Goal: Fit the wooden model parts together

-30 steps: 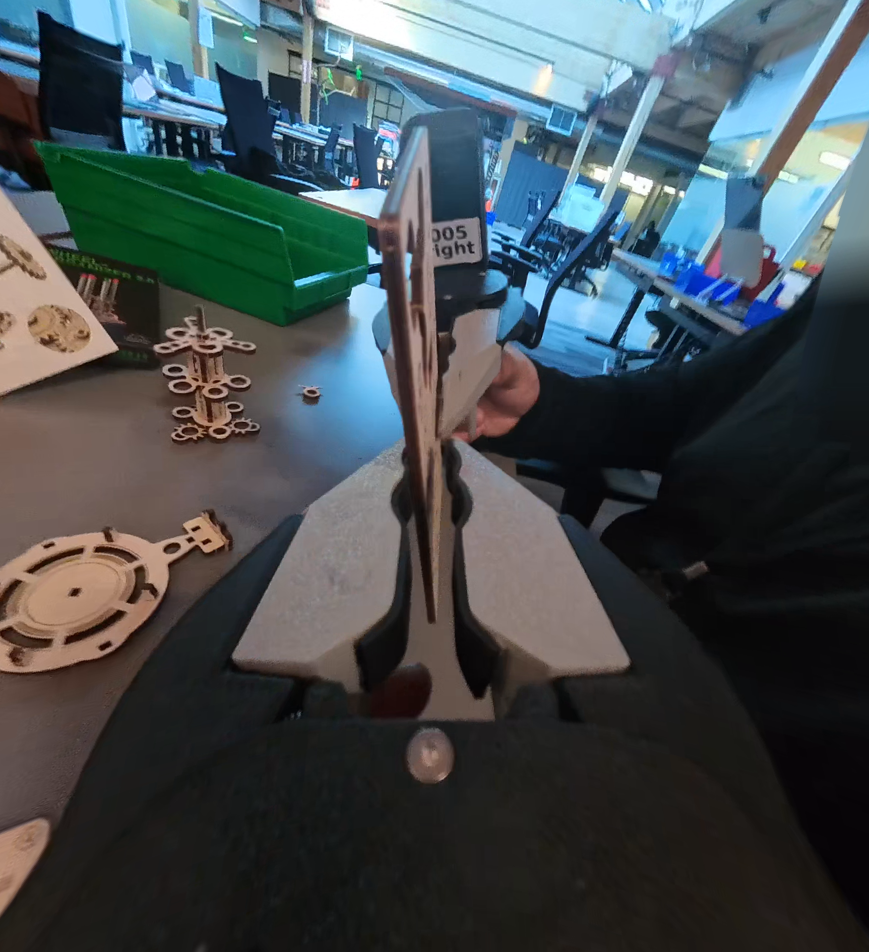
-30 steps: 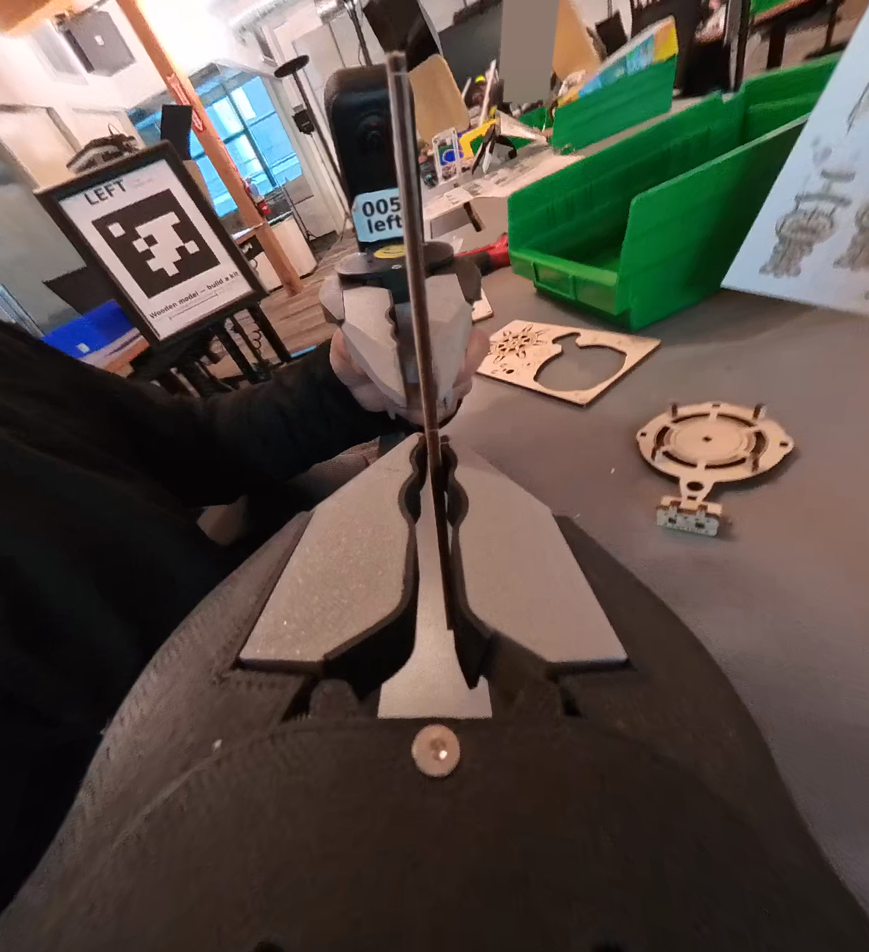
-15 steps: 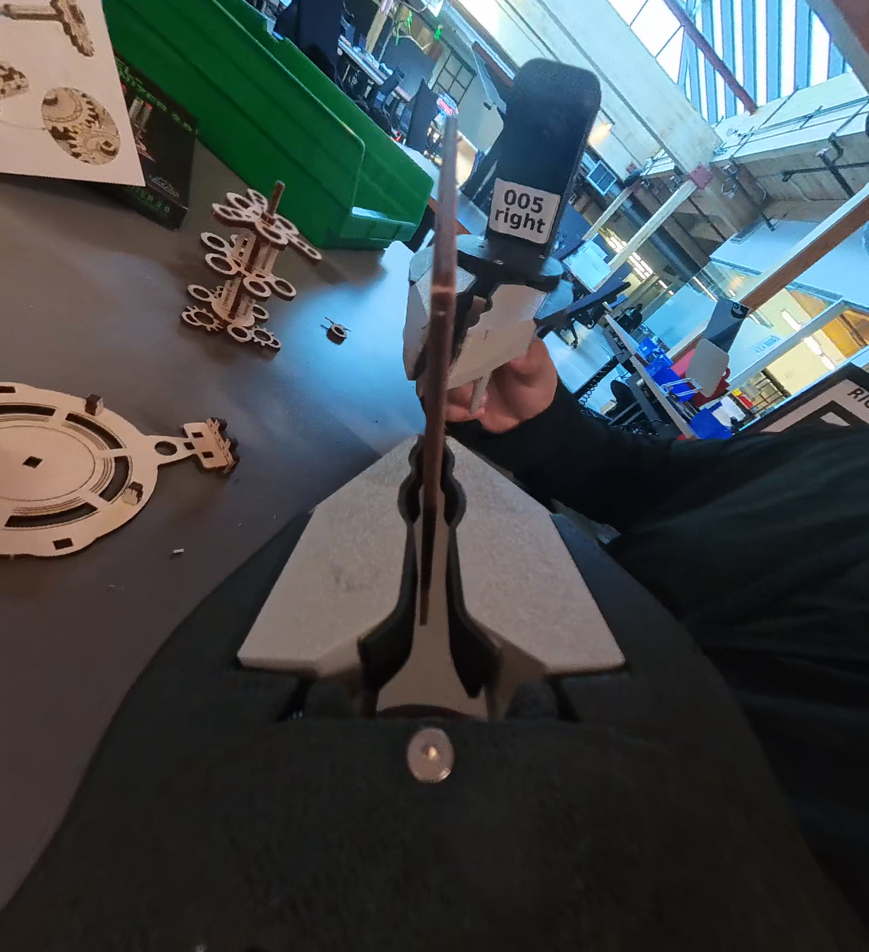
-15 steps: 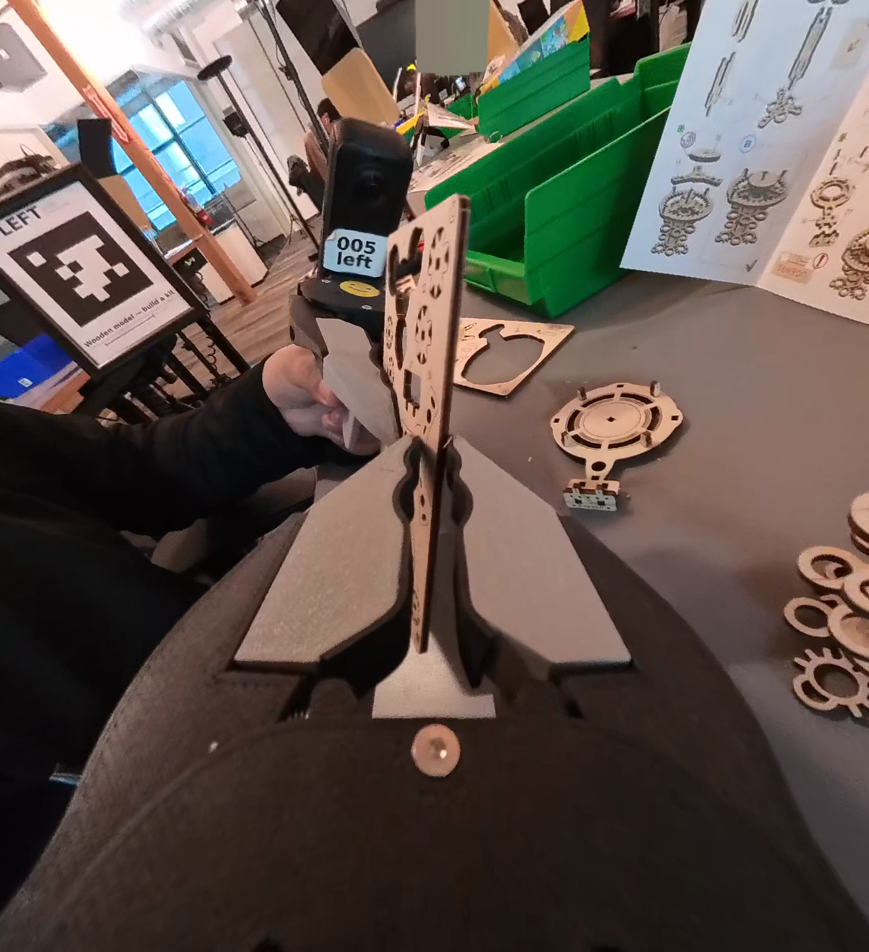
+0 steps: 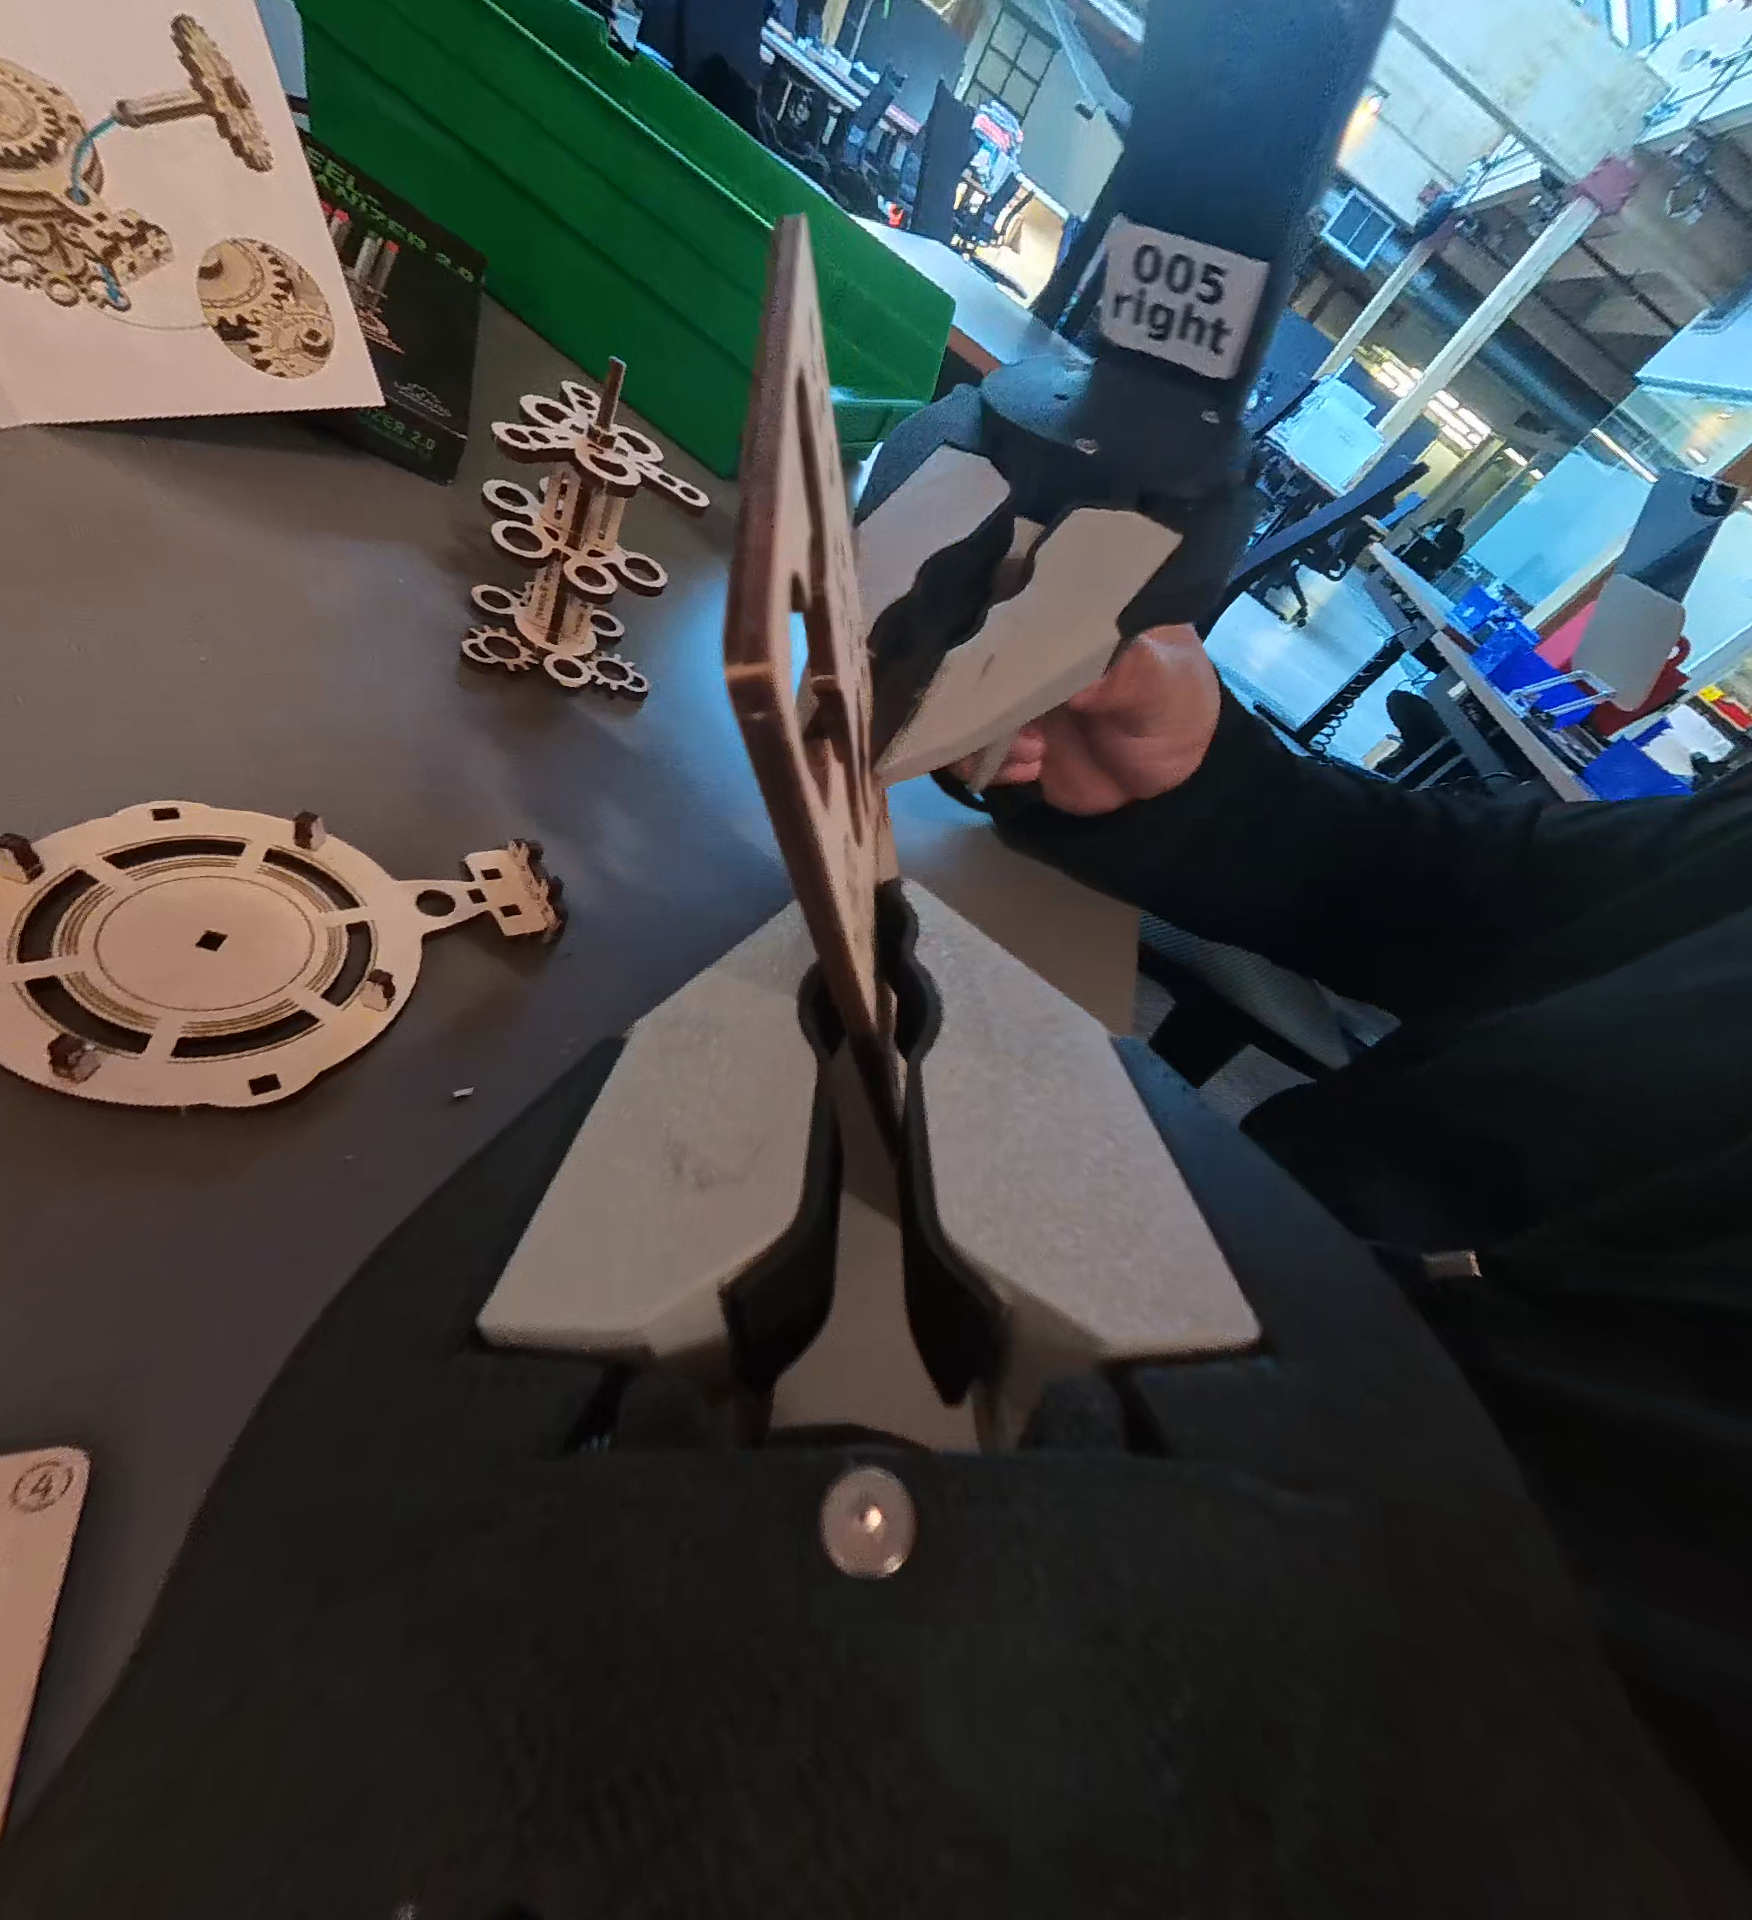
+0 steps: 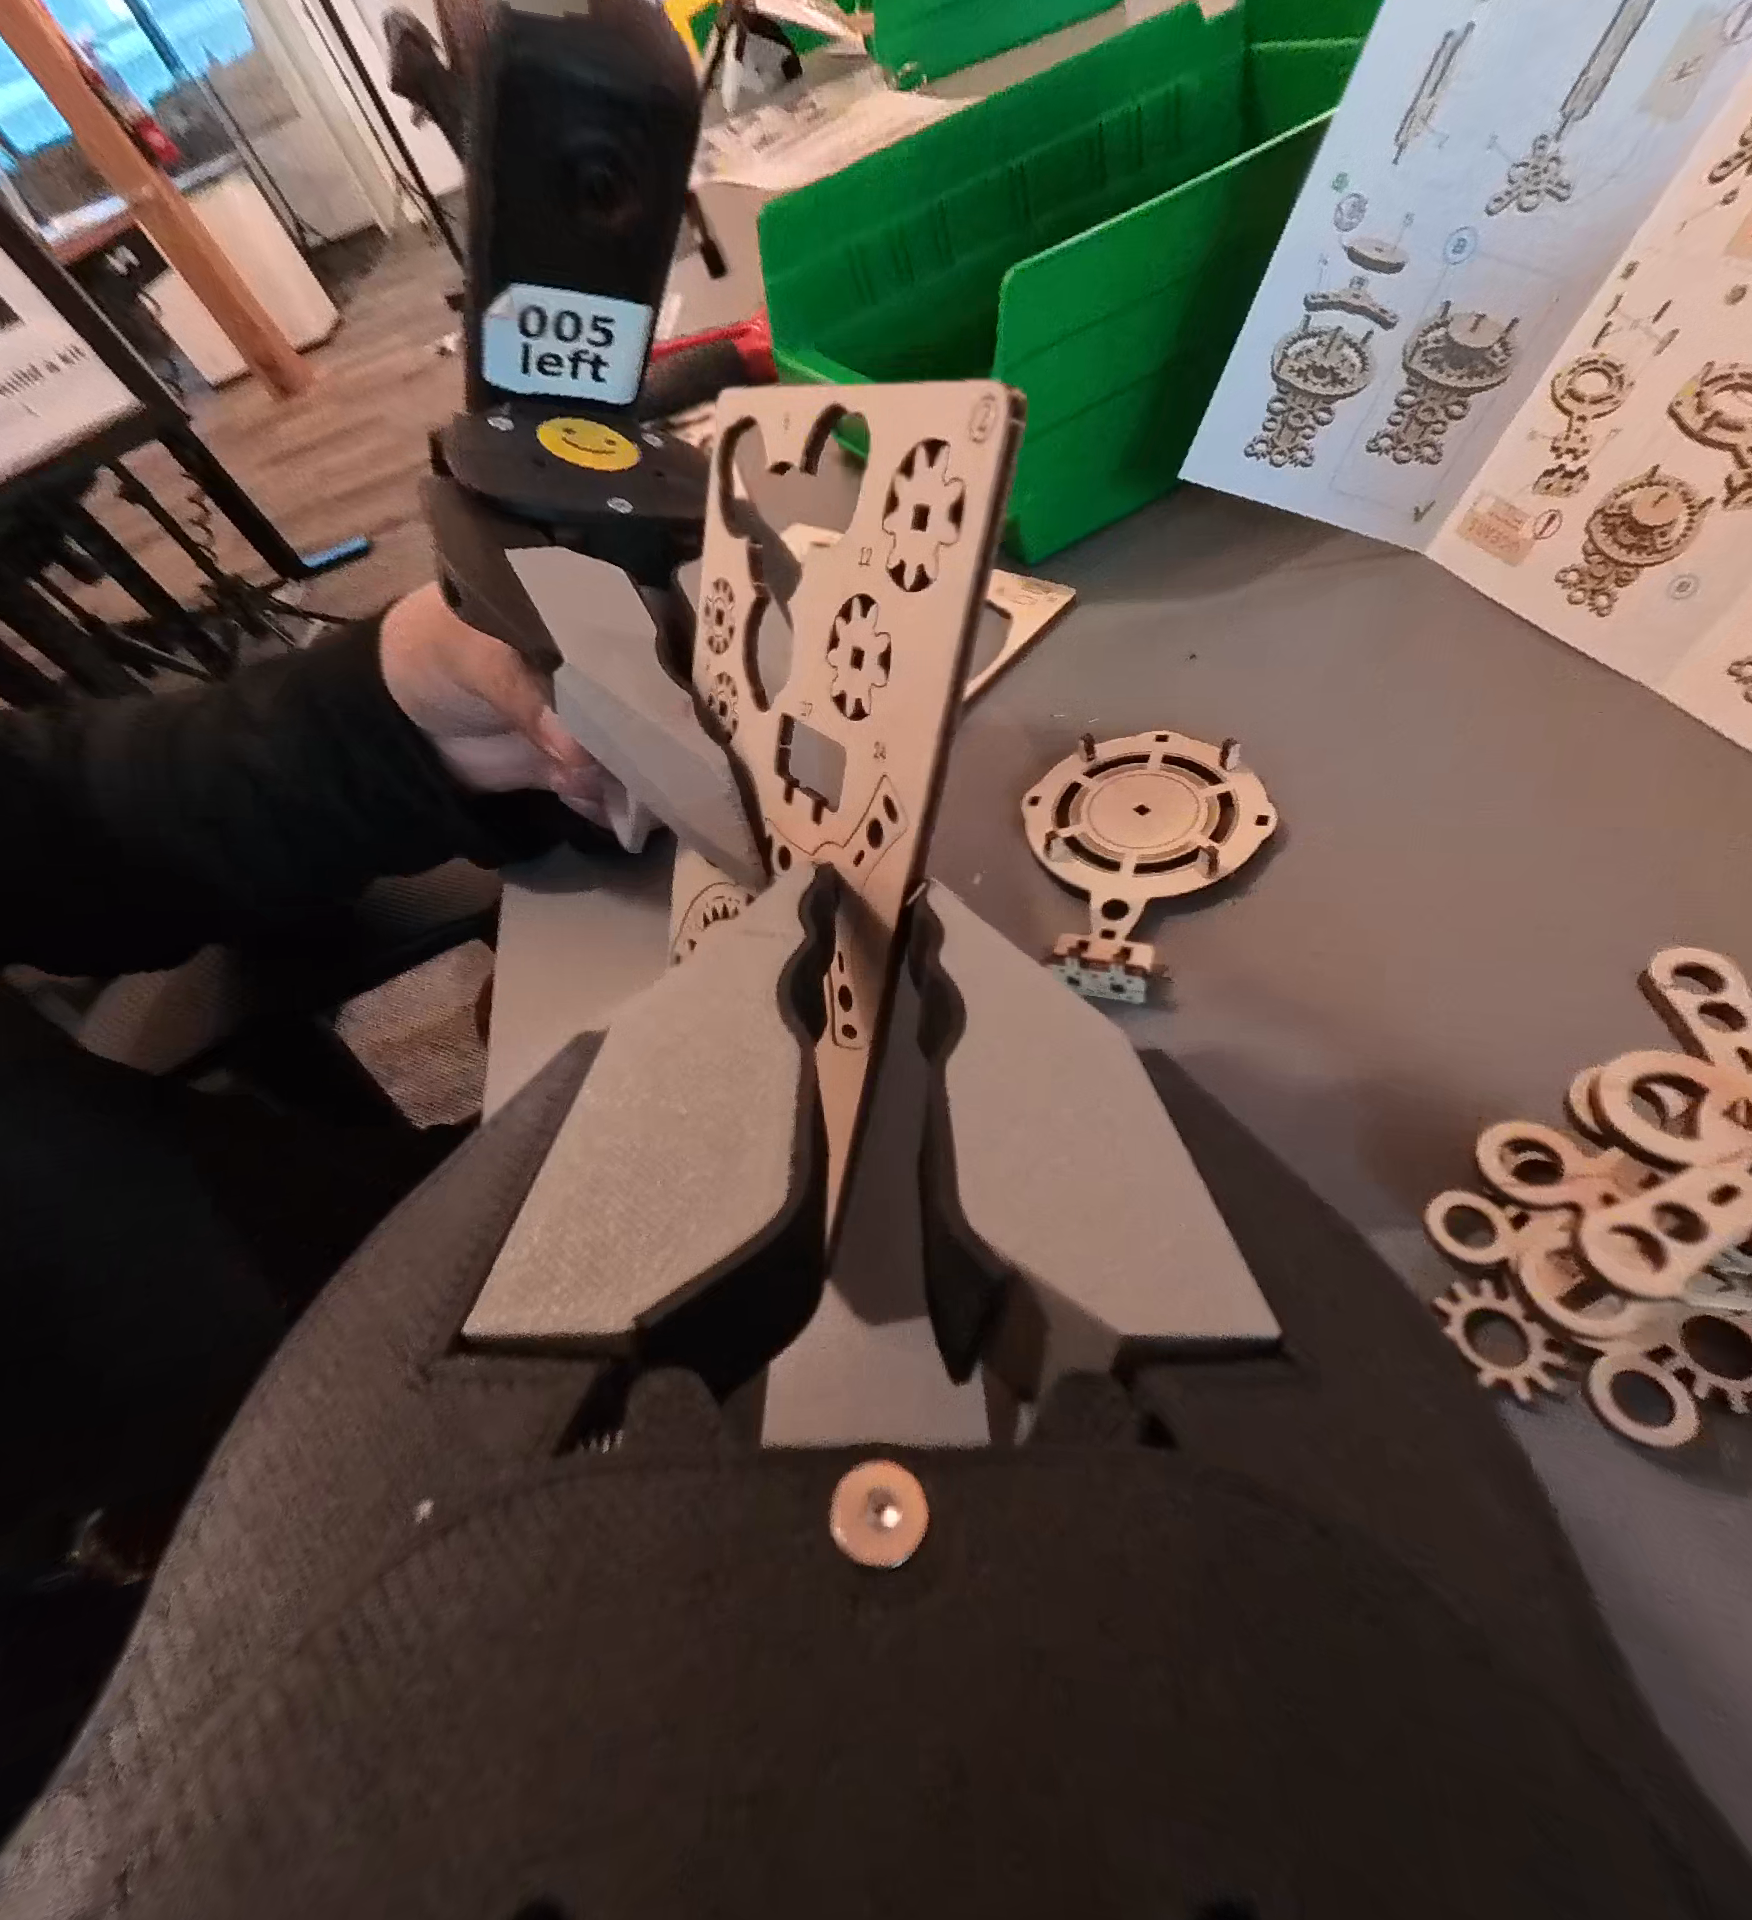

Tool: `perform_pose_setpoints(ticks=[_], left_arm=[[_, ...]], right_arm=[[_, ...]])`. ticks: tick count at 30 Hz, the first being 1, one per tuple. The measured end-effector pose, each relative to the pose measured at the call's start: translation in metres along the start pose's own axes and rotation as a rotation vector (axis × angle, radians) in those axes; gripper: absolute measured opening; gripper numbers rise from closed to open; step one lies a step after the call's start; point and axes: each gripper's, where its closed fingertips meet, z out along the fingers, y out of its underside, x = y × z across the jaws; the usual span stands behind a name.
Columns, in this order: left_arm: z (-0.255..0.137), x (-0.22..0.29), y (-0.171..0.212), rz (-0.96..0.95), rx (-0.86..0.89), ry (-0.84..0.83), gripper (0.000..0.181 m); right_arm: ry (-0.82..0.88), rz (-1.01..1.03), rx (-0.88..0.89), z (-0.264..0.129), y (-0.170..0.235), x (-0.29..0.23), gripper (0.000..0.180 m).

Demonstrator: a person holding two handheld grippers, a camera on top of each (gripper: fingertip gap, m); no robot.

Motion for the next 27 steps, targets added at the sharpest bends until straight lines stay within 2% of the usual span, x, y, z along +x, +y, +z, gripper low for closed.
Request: perform_pose_setpoints(ticks=[3,4,7,10,13,16,18,20,22,24,27], left_arm=[[0.005,-0.004,0.007,0.029,-0.051,-0.056,0.003],[0.005,-0.004,0.007,0.066,-0.058,-0.076,0.003],[0.000,0.002,-0.007,-0.042,0.053,0.035,0.000],[-0.001,-0.002,-0.006,-0.051,0.037,0.043,0.001],[-0.003,-0.005,-0.005,-0.092,0.028,0.057,0.001],[-0.005,-0.001,-0.007,-0.097,0.042,0.101,0.001],[-0.002,0.004,-0.003,-0.060,0.015,0.103,0.001],[-0.002,0.007,-0.002,-0.038,0.005,0.109,0.002],[-0.005,0.006,0.001,-0.044,-0.006,0.098,0.009],[-0.010,0.008,0.000,-0.043,0.005,0.116,0.001],[-0.009,0.009,0.005,-0.013,-0.026,0.096,0.001]], right_arm=[[0.179,-0.116,-0.097,0.005,0.012,0.017,0.004],[0.183,-0.135,-0.083,0.004,0.009,0.016,0.004],[0.023,-0.032,0.062,-0.003,-0.010,0.003,0.004],[-0.011,0.007,0.060,-0.002,-0.007,0.004,0.005],[-0.014,-0.033,0.023,-0.001,-0.003,-0.001,0.021],[-0.013,-0.021,0.004,0.007,-0.001,0.000,0.025],[-0.076,0.025,0.009,0.010,-0.001,-0.005,0.029],[-0.155,0.068,0.020,0.009,-0.003,-0.013,0.014],[-0.135,0.061,0.028,0.005,-0.003,-0.010,0.005],[-0.091,0.037,0.021,0.002,-0.001,-0.005,0.005],[-0.048,-0.005,-0.015,0.002,0.005,-0.004,0.007]])
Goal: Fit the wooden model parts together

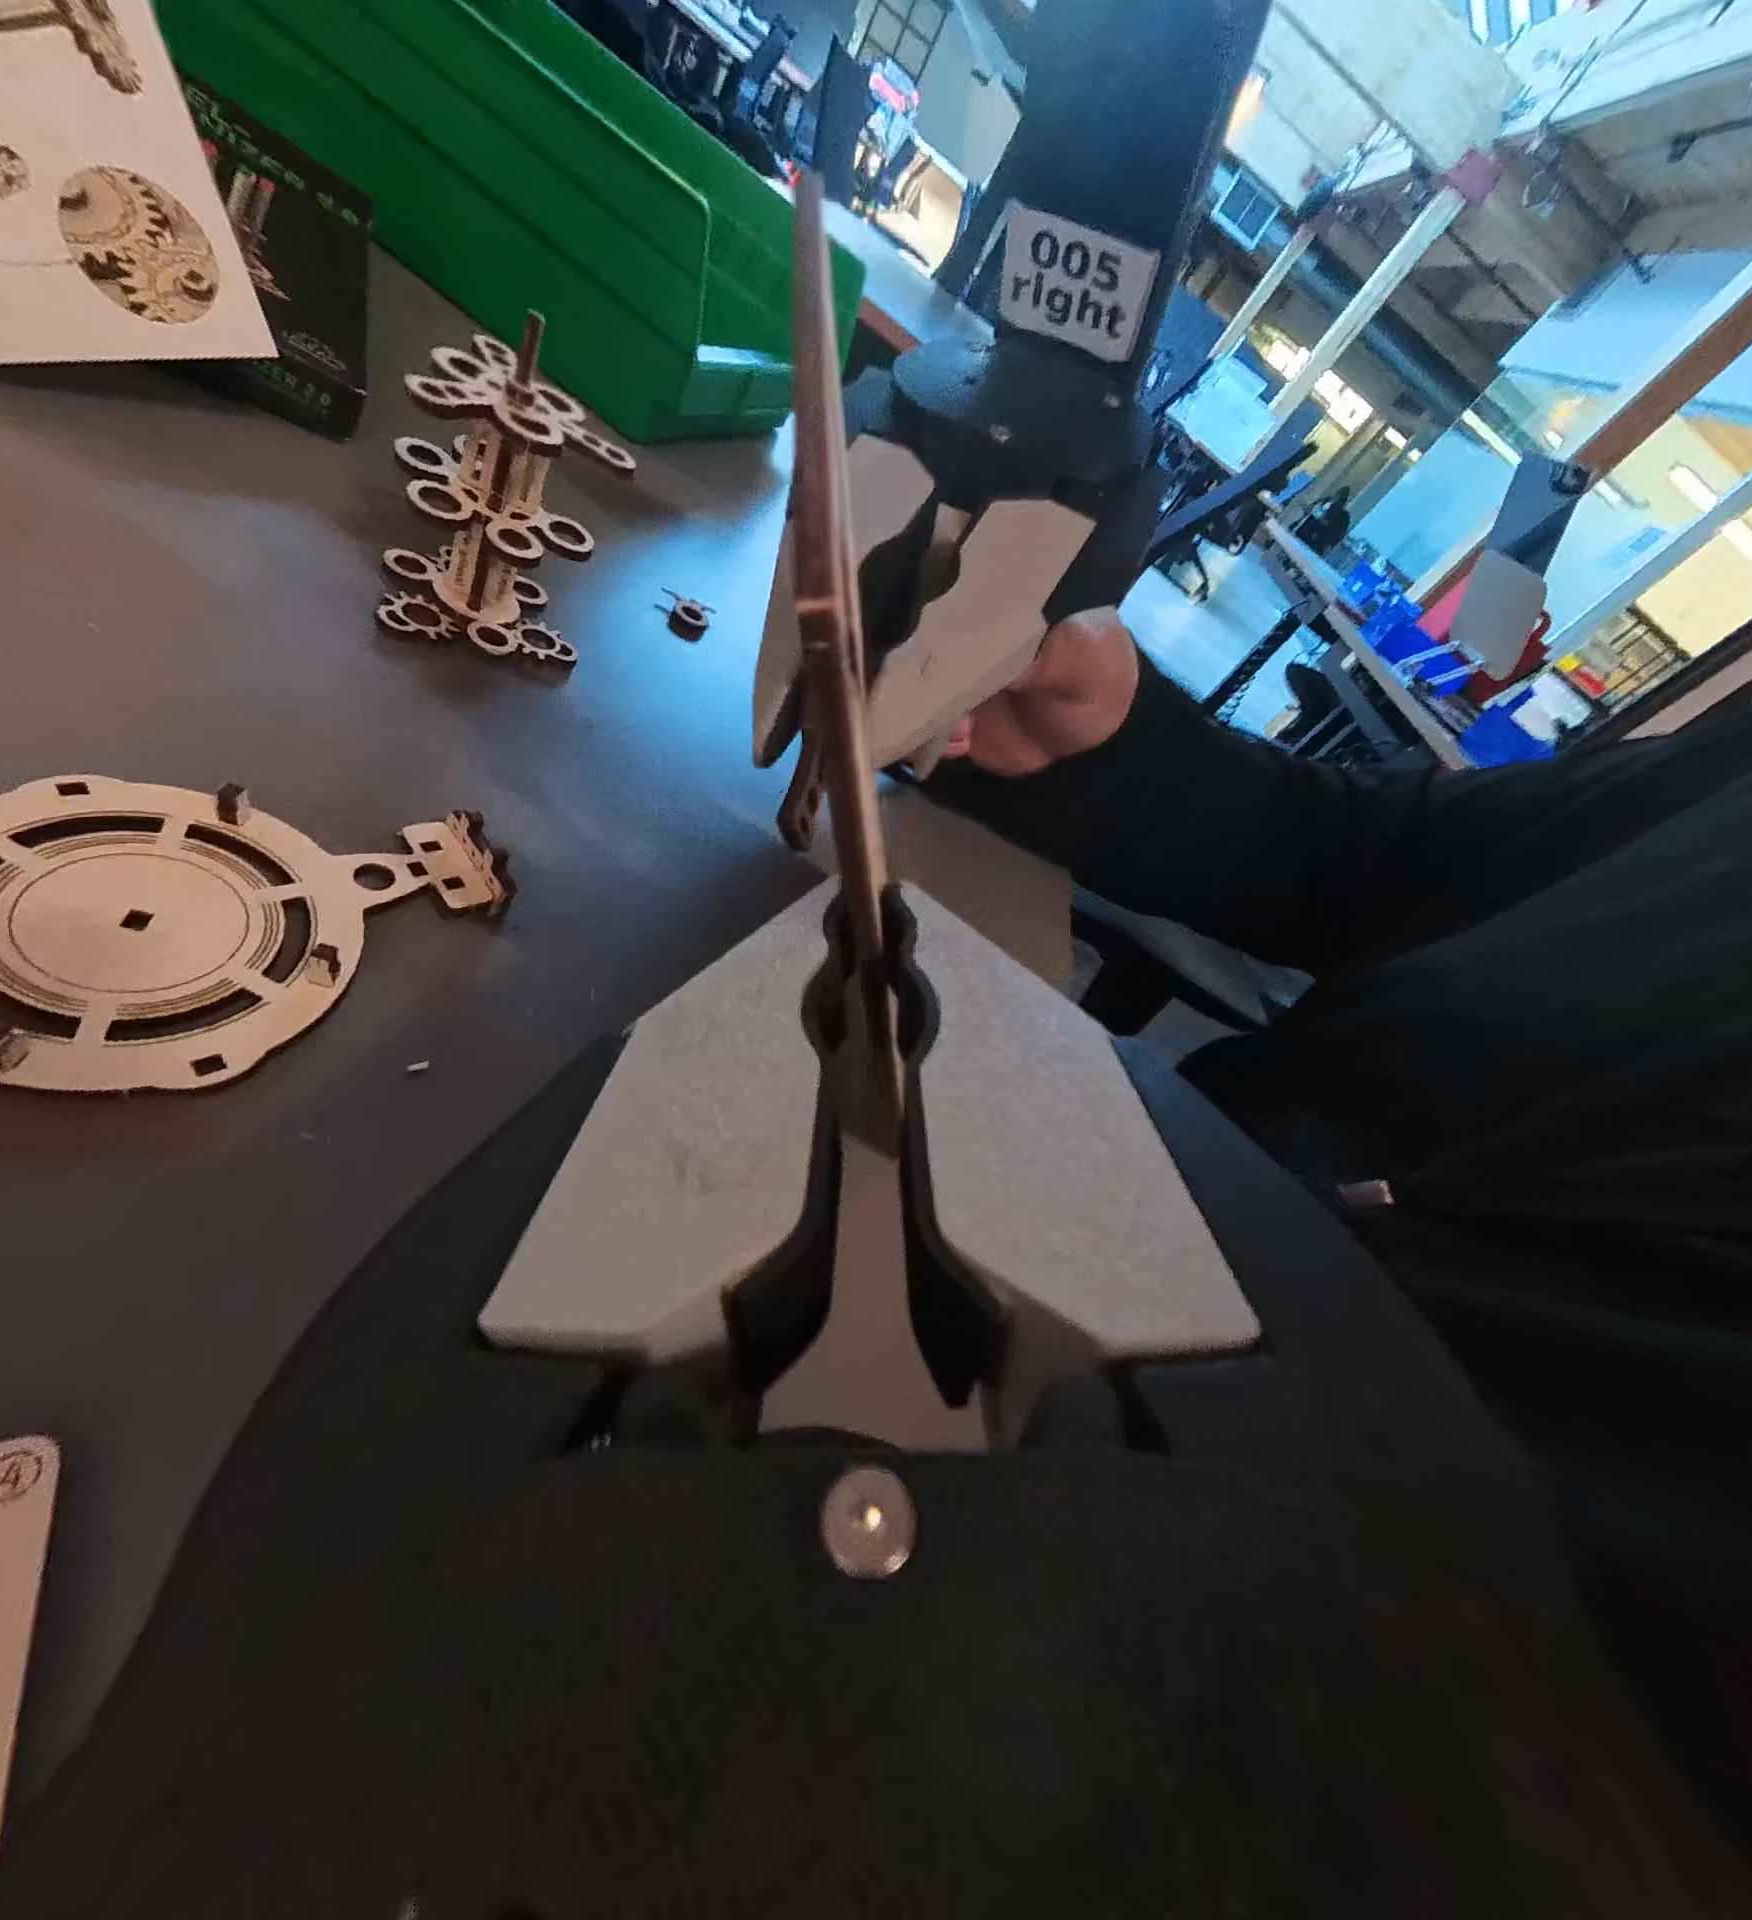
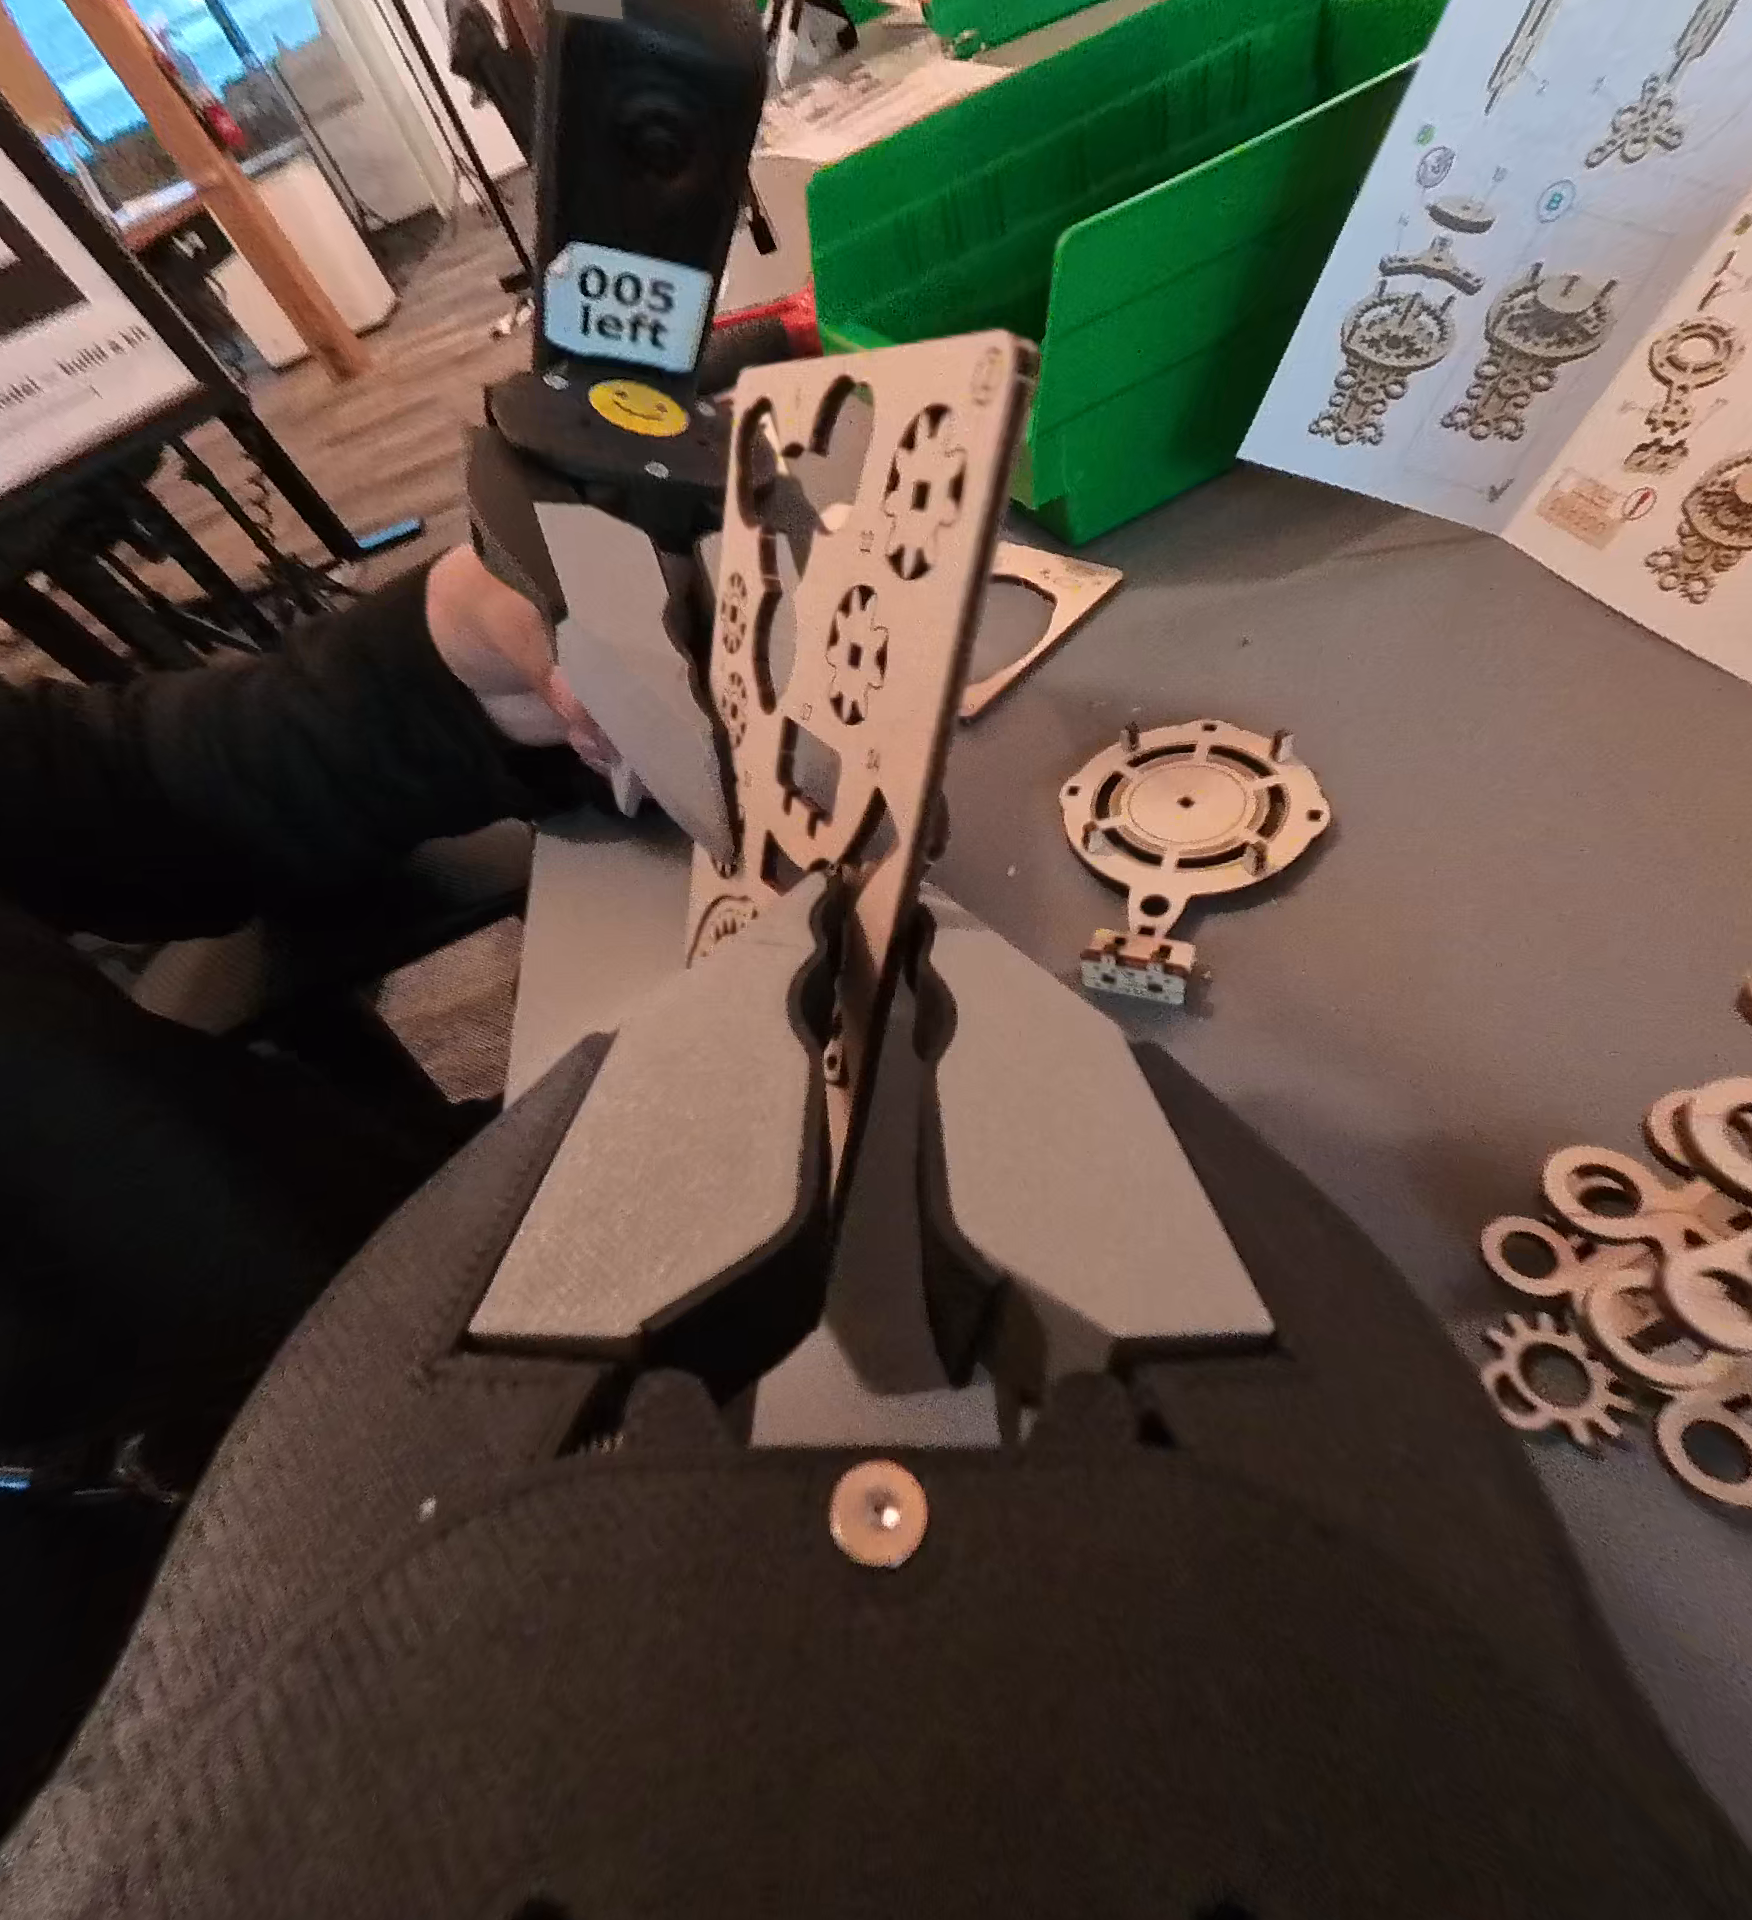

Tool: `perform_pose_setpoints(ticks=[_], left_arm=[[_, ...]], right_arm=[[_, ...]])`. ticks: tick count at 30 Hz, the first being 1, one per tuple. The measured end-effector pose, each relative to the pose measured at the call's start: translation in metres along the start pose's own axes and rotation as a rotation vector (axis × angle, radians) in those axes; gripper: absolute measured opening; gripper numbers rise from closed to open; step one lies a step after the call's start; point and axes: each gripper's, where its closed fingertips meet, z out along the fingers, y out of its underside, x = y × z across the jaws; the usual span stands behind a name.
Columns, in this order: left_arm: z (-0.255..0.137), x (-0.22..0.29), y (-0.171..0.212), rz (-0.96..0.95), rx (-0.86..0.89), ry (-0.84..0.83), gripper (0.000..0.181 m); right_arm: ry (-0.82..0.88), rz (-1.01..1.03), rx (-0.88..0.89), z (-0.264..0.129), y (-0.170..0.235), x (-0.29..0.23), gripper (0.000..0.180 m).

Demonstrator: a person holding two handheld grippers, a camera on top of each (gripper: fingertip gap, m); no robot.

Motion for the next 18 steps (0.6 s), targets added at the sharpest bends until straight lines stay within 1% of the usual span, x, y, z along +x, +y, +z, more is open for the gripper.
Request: perform_pose_setpoints(ticks=[2,3,4,5,7,12,14,16,18], left_arm=[[0.003,-0.001,0.001,0.024,-0.016,-0.022,0.002],[0.004,-0.002,0.003,0.020,-0.029,-0.027,0.003],[0.005,-0.003,0.004,0.004,-0.039,-0.022,0.003],[0.004,-0.002,0.003,-0.022,-0.035,-0.002,0.002],[0.002,0.000,0.000,-0.054,0.002,0.038,0.000],[0.003,0.000,0.002,-0.014,-0.016,0.015,0.001],[0.003,0.000,0.003,-0.020,-0.025,0.020,0.001],[0.003,0.001,0.002,-0.019,-0.022,0.029,0.001],[0.002,0.003,0.002,-0.019,-0.018,0.040,0.001]], right_arm=[[0.102,-0.048,-0.052,0.000,0.005,0.010,0.009],[0.179,-0.097,-0.085,0.000,0.008,0.016,0.014],[0.236,-0.154,-0.094,-0.001,0.007,0.018,0.019],[0.260,-0.195,-0.077,-0.003,0.003,0.016,0.020],[0.233,-0.210,-0.040,-0.008,-0.002,0.008,0.021],[0.068,-0.030,-0.052,-0.017,0.004,0.001,0.026],[0.066,0.017,-0.021,-0.021,0.002,0.007,0.022],[0.063,0.025,0.011,-0.025,0.000,0.008,0.025],[0.022,0.011,0.034,-0.028,-0.003,0.000,0.026]])
